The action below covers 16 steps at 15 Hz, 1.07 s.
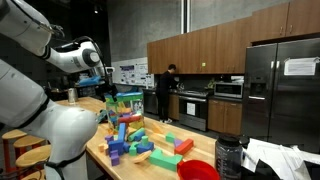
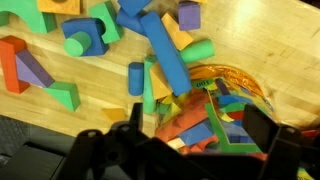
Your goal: Remove one purple block from the toy bag
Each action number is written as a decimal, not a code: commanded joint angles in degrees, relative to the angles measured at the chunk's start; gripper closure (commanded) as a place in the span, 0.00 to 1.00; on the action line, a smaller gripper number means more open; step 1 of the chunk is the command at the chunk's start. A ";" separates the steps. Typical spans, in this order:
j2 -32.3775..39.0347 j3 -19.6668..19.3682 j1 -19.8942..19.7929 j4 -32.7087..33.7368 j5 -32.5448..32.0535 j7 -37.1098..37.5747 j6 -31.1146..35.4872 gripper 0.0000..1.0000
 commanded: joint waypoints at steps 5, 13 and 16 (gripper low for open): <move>-0.80 -4.95 4.77 -1.36 0.79 -10.03 6.17 0.00; 14.35 -6.81 6.14 19.21 -0.77 -18.57 17.47 0.00; 22.31 -5.14 5.16 30.47 -3.55 -20.56 19.96 0.00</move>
